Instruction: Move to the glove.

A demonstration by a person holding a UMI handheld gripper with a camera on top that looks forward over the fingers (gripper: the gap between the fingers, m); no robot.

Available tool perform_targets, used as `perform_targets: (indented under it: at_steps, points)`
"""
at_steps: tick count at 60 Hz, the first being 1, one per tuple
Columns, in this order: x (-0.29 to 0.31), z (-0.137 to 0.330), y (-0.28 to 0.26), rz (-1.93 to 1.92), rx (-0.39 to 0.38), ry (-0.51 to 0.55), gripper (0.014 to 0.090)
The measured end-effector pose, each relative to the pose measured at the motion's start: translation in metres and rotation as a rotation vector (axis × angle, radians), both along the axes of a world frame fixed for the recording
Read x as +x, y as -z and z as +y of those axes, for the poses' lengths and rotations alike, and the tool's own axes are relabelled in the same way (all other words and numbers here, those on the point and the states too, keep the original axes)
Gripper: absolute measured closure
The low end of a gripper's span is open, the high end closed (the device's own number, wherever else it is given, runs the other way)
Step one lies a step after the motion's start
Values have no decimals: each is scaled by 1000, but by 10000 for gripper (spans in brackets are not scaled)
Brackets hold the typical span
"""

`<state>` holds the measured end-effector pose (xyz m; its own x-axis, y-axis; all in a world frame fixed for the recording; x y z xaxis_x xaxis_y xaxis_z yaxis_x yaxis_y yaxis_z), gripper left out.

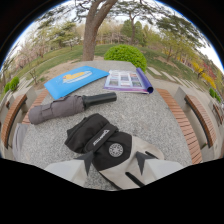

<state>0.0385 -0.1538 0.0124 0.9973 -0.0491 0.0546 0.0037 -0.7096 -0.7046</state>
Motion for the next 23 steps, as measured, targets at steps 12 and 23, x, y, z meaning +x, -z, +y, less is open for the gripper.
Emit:
perform_targets:
  at_steps: [12, 23]
  points:
    - [0, 0, -4, -5, -3, -1, 189]
    - [-1, -4, -14, 3, 16, 9, 197]
